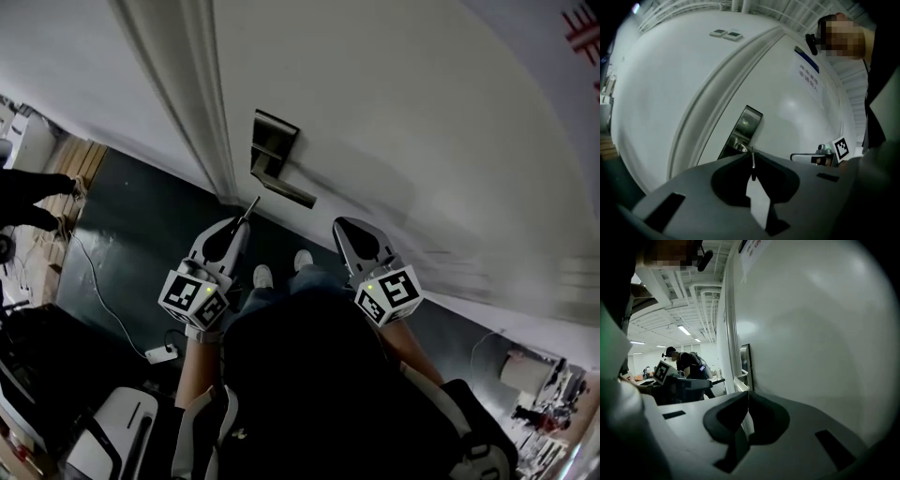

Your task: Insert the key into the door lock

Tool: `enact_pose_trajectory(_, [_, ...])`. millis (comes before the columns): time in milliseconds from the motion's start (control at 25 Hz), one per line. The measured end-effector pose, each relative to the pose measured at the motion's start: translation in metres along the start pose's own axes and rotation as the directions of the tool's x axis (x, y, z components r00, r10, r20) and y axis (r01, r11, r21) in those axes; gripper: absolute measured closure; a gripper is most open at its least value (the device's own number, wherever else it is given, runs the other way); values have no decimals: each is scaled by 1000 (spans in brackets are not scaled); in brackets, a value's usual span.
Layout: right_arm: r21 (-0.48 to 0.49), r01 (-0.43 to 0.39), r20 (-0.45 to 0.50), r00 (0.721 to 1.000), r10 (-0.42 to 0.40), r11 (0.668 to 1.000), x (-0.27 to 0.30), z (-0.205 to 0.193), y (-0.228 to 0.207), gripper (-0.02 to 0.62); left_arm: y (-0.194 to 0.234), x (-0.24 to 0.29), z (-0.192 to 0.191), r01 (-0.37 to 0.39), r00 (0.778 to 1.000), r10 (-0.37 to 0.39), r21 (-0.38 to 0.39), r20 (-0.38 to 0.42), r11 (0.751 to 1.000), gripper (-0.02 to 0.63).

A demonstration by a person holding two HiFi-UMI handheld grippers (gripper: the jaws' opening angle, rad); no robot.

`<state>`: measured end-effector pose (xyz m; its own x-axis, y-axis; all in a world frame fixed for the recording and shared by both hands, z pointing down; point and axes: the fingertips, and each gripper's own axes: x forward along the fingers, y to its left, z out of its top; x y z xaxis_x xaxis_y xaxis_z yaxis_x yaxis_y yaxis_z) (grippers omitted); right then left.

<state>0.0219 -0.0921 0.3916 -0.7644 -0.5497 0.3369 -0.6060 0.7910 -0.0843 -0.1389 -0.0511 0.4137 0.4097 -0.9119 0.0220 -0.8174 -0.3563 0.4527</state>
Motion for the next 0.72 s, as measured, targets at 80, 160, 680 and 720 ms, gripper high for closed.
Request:
enact_pose_trajectory(80, [-6,-24,-19,1000,24,1000,7,-1,2,577,9,-4,-3,-22,1000,23,-54,17,998,577])
enact_pose_trajectory(160, [-4,-27,-29,999,27,1000,14,-4,4,577,18,-7,-6,-29,999,31,-89,18,996,577])
enact_pose_trajectory(680, [-9,-4,-135,991,3,1000,39,-35,0,577,69,12,-34,15,995,28,-433,93,901,577])
enact_pose_trajectory(720, [-13,-3,-139,990,2,1000,41,-36,1,577,72,15,-35,21,995,26,-453,97,891,577])
